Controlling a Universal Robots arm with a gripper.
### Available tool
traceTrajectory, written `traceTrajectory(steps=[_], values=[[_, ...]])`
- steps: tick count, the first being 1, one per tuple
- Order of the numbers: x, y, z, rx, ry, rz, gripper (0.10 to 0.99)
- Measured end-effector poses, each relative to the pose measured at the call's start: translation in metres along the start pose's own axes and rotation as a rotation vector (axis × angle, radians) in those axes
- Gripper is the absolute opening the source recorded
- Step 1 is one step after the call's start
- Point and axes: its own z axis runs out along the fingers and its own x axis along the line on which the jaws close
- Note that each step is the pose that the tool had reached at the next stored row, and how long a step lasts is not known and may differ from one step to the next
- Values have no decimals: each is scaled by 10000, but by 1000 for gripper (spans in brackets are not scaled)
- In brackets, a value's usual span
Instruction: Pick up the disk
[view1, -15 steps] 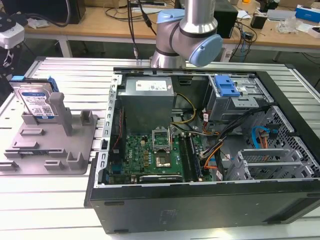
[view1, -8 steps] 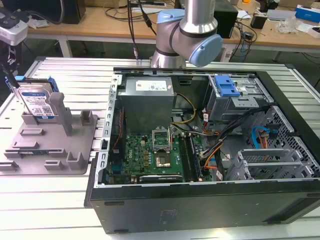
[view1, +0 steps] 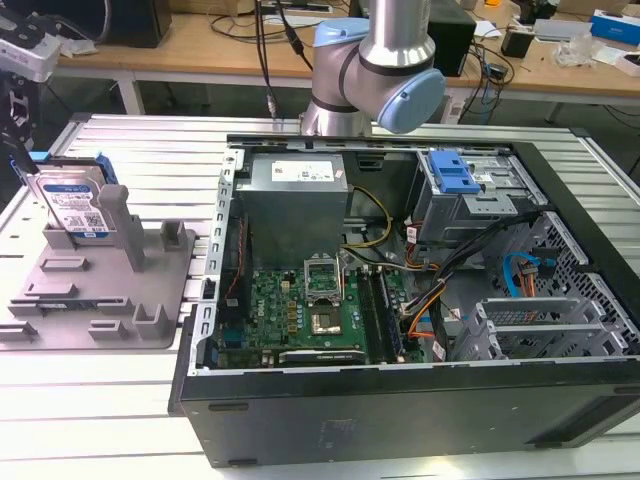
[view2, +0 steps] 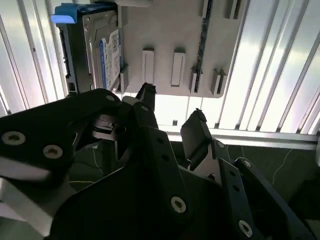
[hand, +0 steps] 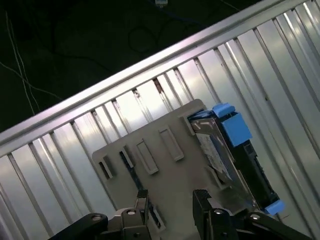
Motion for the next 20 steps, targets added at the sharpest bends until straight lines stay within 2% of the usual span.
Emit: traceTrajectory(steps=[2, 5, 13, 20], values=[[0, 0, 0, 5, 4, -319, 482], [0, 0, 0, 12, 20, -1285, 482], [-1, -2, 1, 26, 47, -2845, 482], [-1, -3, 1, 24, 53, -3091, 482]])
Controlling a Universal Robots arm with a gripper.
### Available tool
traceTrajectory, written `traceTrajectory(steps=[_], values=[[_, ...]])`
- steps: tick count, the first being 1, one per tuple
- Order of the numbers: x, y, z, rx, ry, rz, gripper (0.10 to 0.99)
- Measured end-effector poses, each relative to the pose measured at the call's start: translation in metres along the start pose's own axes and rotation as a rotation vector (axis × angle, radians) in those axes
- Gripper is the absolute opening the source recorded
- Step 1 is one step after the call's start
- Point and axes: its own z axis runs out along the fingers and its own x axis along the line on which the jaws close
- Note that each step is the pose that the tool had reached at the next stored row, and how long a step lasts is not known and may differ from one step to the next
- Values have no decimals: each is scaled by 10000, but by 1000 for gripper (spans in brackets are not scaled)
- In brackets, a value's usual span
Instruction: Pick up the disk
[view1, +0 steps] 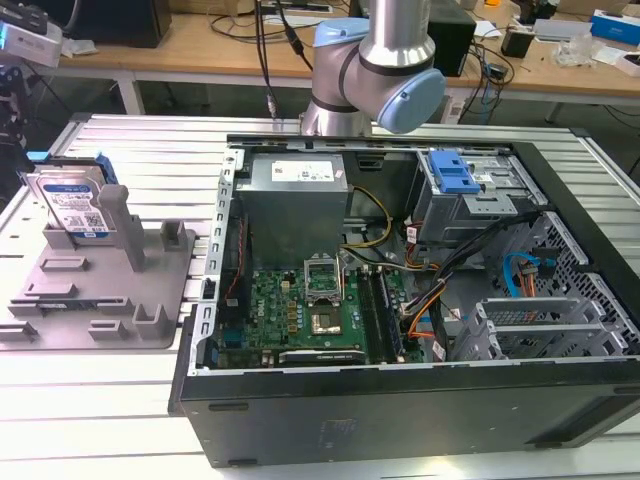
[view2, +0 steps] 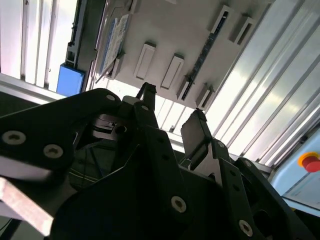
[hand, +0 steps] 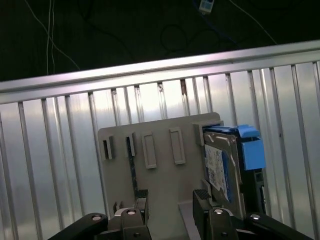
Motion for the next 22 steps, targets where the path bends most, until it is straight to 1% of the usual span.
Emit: traceTrajectory(steps=[1, 2, 3, 6, 9, 10, 12, 14, 16, 17, 19, 22], values=[[-1, 0, 0, 0, 1, -5, 482], [-47, 7, 1, 0, 1, -5, 482], [-112, 22, 2, 1, 9, -6, 482], [-252, 62, 4, 4, 32, -15, 482], [-364, 102, 7, 8, 59, -32, 482], [-422, 120, 8, 10, 71, -49, 482], [-504, 148, 9, 10, 89, -72, 482], [-619, 192, 14, 15, 120, -135, 482], [-680, 224, 17, 18, 153, -212, 482], [-706, 244, 21, 22, 185, -277, 482], [-718, 266, 24, 26, 229, -343, 482], [-718, 266, 24, 27, 236, -349, 482]])
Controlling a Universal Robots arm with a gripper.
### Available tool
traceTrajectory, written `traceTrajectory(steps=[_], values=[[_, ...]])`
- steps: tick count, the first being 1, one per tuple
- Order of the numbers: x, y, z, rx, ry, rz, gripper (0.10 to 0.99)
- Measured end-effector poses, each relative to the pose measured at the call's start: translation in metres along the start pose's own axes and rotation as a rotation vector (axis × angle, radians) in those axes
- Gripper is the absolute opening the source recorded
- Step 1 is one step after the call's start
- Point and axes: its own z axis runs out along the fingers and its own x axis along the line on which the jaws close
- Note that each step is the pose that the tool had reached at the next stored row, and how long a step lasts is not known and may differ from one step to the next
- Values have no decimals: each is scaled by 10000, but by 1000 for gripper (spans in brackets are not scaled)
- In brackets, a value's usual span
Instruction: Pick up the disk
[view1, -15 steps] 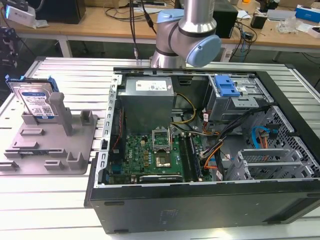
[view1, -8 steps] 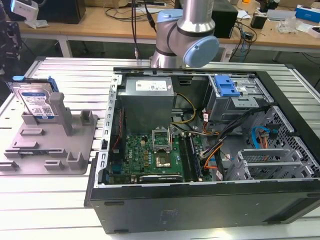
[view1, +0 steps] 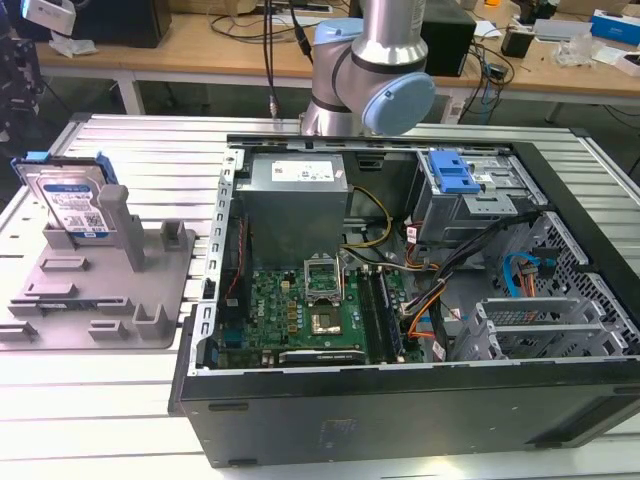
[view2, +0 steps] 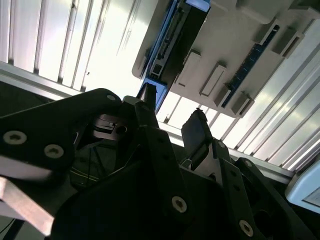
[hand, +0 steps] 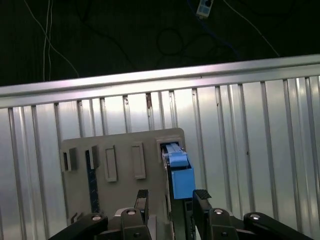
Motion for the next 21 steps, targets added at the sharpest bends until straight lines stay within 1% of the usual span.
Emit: traceTrajectory(steps=[4, 9, 14, 21], values=[[-2, 1, 1, 2, 1, -68, 482], [-21, 3, 9, 12, 13, -590, 482], [-28, 8, 38, 87, 16, -613, 482], [-38, 26, 73, 150, 13, -663, 482]])
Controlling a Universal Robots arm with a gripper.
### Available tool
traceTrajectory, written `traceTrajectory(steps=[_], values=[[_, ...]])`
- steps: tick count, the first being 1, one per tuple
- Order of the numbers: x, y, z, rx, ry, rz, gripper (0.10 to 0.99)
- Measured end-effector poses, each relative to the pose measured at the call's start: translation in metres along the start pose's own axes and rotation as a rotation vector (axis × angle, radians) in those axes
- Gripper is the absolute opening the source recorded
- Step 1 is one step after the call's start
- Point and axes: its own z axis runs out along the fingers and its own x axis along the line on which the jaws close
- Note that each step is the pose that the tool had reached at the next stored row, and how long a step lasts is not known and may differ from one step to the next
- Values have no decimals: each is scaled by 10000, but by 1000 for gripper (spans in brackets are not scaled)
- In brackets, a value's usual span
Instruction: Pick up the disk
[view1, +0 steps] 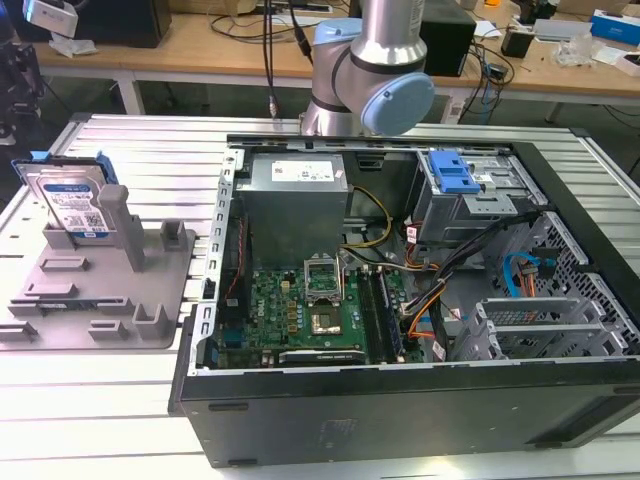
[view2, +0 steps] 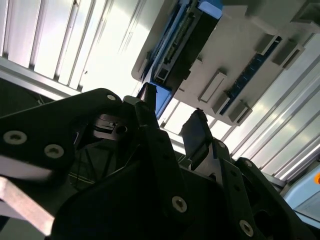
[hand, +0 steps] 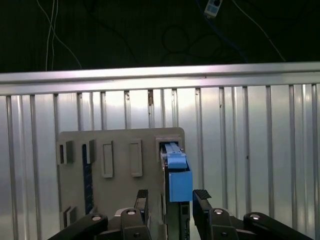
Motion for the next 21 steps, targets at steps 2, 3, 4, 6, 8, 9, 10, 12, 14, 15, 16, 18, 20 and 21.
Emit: traceTrajectory(steps=[2, 3, 4, 6, 8, 9, 10, 12, 14, 15, 16, 18, 20, 21], values=[[-4, 10, 22, 11, -1, -21, 482], [-9, 18, 40, 15, 0, -42, 482], [-13, 23, 48, 18, -1, -52, 482], [-21, 32, 71, 22, -1, -79, 482], [-29, 39, 90, 24, 0, -99, 482], [-33, 42, 100, 24, 0, -110, 482], [-43, 48, 119, 24, 0, -133, 482], [-59, 55, 151, 25, 1, -176, 482], [-76, 65, 186, 26, 1, -224, 482], [-84, 70, 204, 27, 0, -247, 482], [-91, 79, 225, 27, 1, -277, 482], [-93, 90, 261, 27, 1, -334, 482], [-94, 90, 271, 24, 2, -350, 482], [-94, 90, 271, 24, 2, -351, 482]])
